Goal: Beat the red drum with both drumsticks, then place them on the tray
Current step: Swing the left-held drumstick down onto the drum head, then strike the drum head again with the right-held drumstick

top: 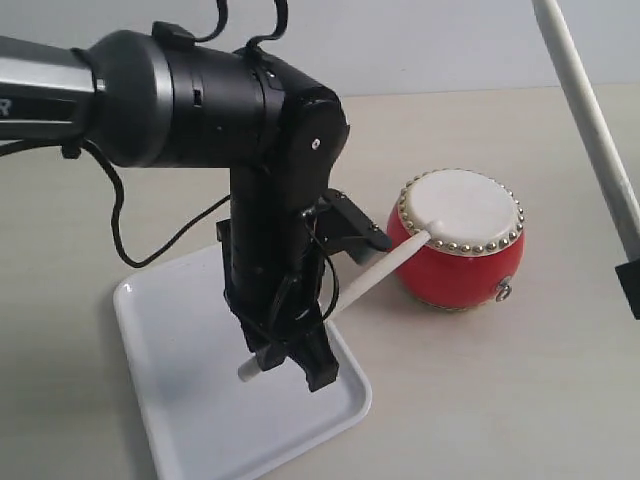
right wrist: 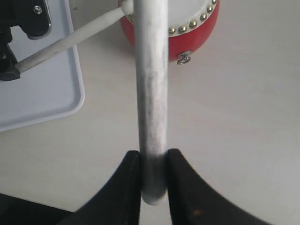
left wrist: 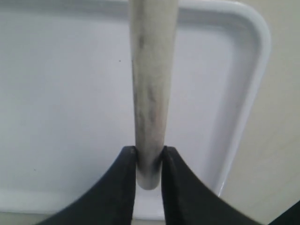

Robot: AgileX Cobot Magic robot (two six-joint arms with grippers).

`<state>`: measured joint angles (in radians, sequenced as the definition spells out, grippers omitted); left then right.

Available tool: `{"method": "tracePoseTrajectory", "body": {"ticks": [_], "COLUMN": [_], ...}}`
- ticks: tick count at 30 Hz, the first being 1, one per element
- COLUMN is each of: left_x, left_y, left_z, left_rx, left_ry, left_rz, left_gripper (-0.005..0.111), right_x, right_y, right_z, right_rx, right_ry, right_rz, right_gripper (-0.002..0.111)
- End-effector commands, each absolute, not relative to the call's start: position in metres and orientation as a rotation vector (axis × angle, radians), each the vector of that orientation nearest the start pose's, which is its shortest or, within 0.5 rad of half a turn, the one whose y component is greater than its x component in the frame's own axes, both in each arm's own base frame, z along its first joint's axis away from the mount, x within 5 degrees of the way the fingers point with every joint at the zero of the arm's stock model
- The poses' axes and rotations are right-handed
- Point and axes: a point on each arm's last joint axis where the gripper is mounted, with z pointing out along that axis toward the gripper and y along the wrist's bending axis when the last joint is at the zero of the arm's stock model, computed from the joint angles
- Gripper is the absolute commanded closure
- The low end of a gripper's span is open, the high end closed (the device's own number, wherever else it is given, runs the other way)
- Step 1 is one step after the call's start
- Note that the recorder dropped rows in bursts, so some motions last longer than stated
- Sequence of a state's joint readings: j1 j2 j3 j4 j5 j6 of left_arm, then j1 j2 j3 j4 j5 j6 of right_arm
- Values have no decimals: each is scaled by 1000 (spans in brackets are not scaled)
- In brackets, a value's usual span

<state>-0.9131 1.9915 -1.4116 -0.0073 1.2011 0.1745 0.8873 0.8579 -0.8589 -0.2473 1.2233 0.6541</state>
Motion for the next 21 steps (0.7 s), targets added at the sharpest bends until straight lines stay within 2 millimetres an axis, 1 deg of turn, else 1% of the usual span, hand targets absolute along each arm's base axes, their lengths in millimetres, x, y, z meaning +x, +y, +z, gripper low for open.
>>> {"method": "tracePoseTrajectory", "body": {"ticks": [1, 4, 6, 8, 9, 12, 14, 16, 19, 21], "left_x": [231, 227, 220, 212, 208, 197, 192, 187, 181, 179], "left_y": [-283, -269, -260, -251, -247, -237, -232, -230, -229, -228], "left_z": [213, 254, 281, 307, 318, 340, 347, 349, 341, 333], "left_rx": [1603, 1519, 1479, 1436, 1415, 1354, 1334, 1331, 1350, 1360], "left_ry": [2744, 2668, 2603, 2526, 2496, 2462, 2454, 2459, 2505, 2535], "left_rz": [10, -59, -105, -148, -172, -231, -264, -304, -329, -330], "left_gripper": [107, 107, 107, 107, 107, 107, 107, 107, 107, 107], "right_x": [100, 101, 102, 103, 103, 104, 108, 113, 123, 130], "right_y": [85, 85, 86, 87, 88, 91, 97, 104, 110, 114], "right_z": [327, 314, 300, 280, 270, 241, 224, 208, 192, 190], "right_rx": [-343, -325, -326, -341, -354, -388, -418, -475, -556, -576], "right_ry": [2608, 2644, 2691, 2754, 2788, 2897, 2939, 2973, 2988, 2984], "right_rz": [145, 96, 43, -40, -86, -216, -267, -335, -490, -554], "right_gripper": [108, 108, 108, 108, 108, 108, 108, 108, 108, 108]}}
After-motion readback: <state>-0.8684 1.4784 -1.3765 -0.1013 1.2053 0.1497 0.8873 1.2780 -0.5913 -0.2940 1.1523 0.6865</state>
